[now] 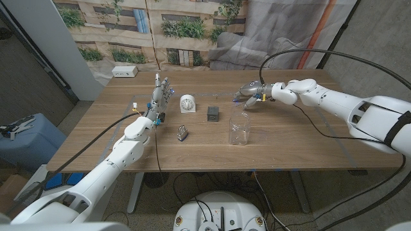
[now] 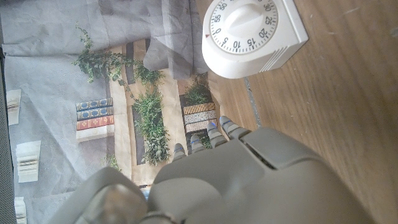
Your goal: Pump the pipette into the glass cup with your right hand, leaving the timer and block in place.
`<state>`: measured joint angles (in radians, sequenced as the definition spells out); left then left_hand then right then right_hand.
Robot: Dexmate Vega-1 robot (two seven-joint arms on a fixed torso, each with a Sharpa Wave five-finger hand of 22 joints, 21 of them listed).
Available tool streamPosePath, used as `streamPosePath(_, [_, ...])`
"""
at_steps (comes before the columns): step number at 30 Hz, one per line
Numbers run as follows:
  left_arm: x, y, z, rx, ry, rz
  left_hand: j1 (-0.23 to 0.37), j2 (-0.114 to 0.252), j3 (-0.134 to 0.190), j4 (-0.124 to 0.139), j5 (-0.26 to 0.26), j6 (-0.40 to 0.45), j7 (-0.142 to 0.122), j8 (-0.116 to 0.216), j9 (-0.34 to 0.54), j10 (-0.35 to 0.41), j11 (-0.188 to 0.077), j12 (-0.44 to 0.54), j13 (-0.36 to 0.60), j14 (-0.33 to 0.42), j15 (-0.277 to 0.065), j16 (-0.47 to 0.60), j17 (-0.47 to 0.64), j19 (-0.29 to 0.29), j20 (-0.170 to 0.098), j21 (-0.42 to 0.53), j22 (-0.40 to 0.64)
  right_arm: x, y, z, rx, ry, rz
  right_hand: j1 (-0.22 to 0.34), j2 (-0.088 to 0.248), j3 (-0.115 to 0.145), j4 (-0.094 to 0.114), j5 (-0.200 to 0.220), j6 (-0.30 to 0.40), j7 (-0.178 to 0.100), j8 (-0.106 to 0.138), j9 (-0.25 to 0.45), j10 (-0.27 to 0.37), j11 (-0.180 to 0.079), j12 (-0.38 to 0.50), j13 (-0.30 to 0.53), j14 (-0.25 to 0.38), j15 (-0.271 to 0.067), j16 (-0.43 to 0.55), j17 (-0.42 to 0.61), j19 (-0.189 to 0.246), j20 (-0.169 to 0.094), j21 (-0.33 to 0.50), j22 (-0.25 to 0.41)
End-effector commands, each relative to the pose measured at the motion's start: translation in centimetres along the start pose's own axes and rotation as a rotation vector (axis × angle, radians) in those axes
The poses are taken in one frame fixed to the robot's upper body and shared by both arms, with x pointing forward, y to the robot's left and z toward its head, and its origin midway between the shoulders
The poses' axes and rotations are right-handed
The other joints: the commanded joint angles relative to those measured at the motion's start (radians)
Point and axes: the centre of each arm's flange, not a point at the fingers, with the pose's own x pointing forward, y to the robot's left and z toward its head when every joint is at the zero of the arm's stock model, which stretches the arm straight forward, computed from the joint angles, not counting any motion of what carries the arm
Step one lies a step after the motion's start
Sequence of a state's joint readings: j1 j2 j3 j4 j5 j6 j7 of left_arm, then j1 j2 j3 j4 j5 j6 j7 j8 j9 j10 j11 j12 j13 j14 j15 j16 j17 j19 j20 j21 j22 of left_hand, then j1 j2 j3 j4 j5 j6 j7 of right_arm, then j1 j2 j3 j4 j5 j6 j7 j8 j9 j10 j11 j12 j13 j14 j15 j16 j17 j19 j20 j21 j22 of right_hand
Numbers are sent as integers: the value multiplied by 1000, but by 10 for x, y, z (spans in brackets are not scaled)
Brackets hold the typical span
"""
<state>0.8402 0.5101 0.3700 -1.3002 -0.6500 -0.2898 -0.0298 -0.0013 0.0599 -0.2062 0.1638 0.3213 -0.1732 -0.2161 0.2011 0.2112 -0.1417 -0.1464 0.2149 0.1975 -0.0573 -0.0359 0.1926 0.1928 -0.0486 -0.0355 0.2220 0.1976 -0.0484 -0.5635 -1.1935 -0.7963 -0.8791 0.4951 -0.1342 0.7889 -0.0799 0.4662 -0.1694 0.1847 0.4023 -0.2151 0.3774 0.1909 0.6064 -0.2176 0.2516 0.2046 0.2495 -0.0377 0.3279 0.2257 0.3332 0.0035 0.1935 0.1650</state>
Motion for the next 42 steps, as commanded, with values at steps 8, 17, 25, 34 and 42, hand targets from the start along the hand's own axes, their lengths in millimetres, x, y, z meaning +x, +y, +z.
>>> streamPosePath(8, [0,0,0,0,0,0,-1,44,-7,0,7,-2,-6,6,2,-1,-3,5,5,-10,-114,6,6,-6,-89,5,2,5,0,3,-7,-5,-28,27,19,-15,7,-3,95,-1,37,8,95,-3,-7,-2,51,-152,31,10,22,-19,2,6])
streamPosePath(17, [0,0,0,0,0,0,-1,44,-7,0,7,-3,-6,6,2,-1,-2,5,5,-9,-115,6,6,-6,-90,5,2,4,2,4,-12,-3,-38,46,28,-27,5,-4,156,-2,64,13,157,-4,-11,-1,78,-156,49,17,32,-27,2,6])
streamPosePath(25, [0,0,0,0,0,0,-1,44,-7,0,7,-3,-6,6,2,-3,-2,4,5,-9,-116,6,6,-6,-90,5,2,4,2,3,-14,2,-50,58,33,-35,5,-4,187,-2,79,16,196,-4,-13,-1,94,-158,61,20,43,-32,4,6])
streamPosePath(34, [0,0,0,0,0,0,-1,44,-7,0,7,-3,-6,6,2,-1,-3,5,5,-10,-115,6,6,-5,-90,5,2,6,3,4,-13,4,-56,72,43,-45,6,-5,231,-1,102,21,248,-5,-13,0,123,-160,81,28,57,-39,5,6])
streamPosePath(42, [0,0,0,0,0,0,-1,44,-7,0,7,-2,-6,6,2,-2,-3,4,5,-8,-117,6,6,-6,-91,5,2,9,4,7,-27,-2,-56,89,50,-50,3,-4,261,-2,119,24,275,-5,-17,-1,136,-165,90,29,67,-41,6,6])
